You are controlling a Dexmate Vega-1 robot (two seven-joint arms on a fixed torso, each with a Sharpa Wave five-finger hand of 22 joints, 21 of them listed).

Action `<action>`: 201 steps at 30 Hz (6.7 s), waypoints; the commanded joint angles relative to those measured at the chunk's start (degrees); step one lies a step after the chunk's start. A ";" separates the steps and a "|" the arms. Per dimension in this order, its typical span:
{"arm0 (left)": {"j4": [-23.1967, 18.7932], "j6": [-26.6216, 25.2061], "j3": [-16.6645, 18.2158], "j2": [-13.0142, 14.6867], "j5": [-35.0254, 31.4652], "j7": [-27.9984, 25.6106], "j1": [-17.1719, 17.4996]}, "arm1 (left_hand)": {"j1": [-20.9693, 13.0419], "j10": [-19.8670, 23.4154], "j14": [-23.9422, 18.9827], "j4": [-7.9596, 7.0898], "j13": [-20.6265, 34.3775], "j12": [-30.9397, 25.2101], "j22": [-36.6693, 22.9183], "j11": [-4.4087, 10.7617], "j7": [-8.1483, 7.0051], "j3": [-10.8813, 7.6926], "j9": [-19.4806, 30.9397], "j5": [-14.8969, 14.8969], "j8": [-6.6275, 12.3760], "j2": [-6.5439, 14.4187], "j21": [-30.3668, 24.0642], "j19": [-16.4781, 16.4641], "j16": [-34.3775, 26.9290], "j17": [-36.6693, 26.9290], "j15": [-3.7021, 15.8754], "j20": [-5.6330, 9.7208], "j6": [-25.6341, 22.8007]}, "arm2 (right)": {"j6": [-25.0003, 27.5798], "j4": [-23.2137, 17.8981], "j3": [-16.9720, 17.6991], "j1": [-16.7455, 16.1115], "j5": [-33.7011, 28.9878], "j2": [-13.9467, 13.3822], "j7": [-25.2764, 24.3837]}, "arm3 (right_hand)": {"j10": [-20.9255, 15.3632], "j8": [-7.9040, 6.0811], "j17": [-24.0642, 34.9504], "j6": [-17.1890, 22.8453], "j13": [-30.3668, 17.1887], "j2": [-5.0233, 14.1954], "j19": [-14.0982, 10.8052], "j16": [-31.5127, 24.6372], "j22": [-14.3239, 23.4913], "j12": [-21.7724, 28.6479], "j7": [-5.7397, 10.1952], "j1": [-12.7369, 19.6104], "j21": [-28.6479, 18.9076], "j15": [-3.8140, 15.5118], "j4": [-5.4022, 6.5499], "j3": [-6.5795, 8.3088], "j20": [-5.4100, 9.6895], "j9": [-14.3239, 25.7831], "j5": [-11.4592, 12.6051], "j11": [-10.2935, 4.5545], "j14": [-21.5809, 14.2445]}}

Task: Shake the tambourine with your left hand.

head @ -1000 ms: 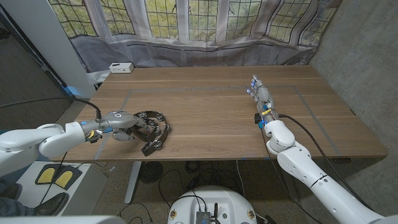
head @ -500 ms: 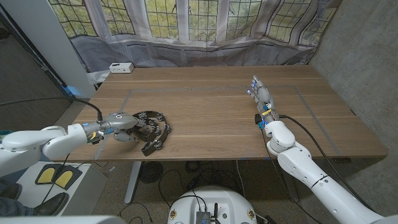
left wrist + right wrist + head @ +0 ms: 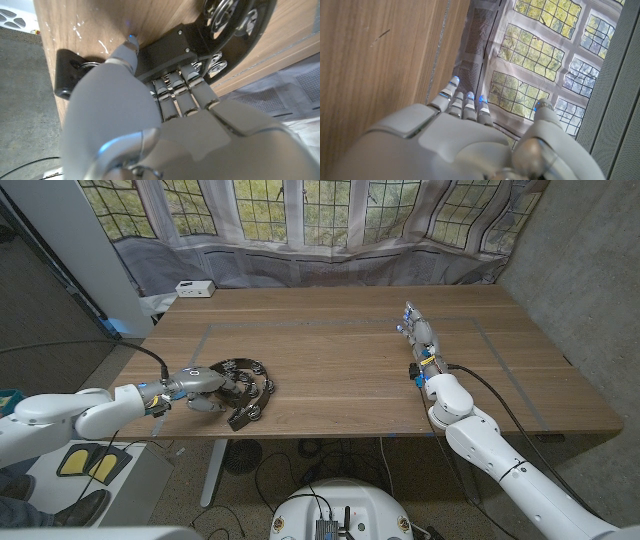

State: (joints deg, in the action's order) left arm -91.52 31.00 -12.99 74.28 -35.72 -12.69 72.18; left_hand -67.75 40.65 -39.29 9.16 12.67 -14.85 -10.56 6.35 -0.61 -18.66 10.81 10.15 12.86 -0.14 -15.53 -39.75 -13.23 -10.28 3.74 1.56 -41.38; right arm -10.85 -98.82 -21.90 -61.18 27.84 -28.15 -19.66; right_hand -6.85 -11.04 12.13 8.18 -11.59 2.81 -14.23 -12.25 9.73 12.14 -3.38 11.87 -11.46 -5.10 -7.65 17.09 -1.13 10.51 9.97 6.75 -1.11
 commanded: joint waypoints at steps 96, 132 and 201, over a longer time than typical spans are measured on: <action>-15.76 -22.31 8.72 5.96 11.85 -7.72 8.07 | -10.16 18.98 -26.65 -0.54 10.06 -7.33 -0.36 -0.98 2.33 0.37 3.38 0.25 4.39 6.74 -7.92 -15.82 -2.92 -1.29 6.63 0.23 -19.94 | -2.62 -0.13 3.27 -1.29 2.42 -2.46 2.89 | -0.63 -0.06 0.16 -0.11 -0.19 0.27 -0.42 0.01 0.23 -0.21 -0.16 0.33 0.23 -0.02 -0.13 -0.69 -0.10 0.23 0.11 0.19 -0.37; -18.14 -25.55 1.22 -10.84 7.37 0.15 -9.96 | -9.49 18.84 -27.27 -0.64 13.00 -7.83 -0.24 -0.46 2.09 0.63 3.42 0.29 4.35 6.89 -8.39 -15.67 -1.95 -0.93 6.89 0.50 -19.61 | -6.22 4.27 4.53 0.55 7.03 -2.95 9.65 | -0.89 -0.14 0.17 0.13 -0.19 0.31 -0.43 0.01 0.23 -0.15 -0.38 0.36 0.23 0.03 -0.11 -0.86 -0.06 0.22 0.11 0.08 -0.43; 4.93 -3.14 -12.41 -36.49 28.78 -8.95 -28.93 | -8.88 18.34 -26.19 -0.54 16.51 -7.49 -0.25 -0.64 2.17 0.51 4.13 0.48 4.65 7.41 -8.38 -13.46 -1.25 -1.90 6.32 0.18 -18.68 | -7.96 10.65 5.91 3.80 10.90 -3.55 15.12 | -0.93 -0.20 0.14 0.50 -0.20 0.43 -1.10 -0.07 0.23 -0.23 -0.50 0.58 0.02 0.17 -0.16 -1.12 0.13 0.22 0.13 0.07 -0.86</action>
State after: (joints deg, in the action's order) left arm -90.25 14.85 -29.18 40.02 -18.00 -19.14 40.61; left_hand -75.85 58.62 -61.81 8.69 23.35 -22.10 -10.55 5.32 1.21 -18.02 14.94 10.43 17.01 1.26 -23.73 -53.29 -14.23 -12.14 6.39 1.80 -60.14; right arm -19.06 -88.44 -15.75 -57.45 38.50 -31.72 -5.21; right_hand -7.47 -11.04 12.11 8.29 -11.57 3.04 -14.65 -12.25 9.73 12.14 -3.48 12.10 -11.24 -5.00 -7.66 16.30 -1.12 10.51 9.97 6.76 -1.84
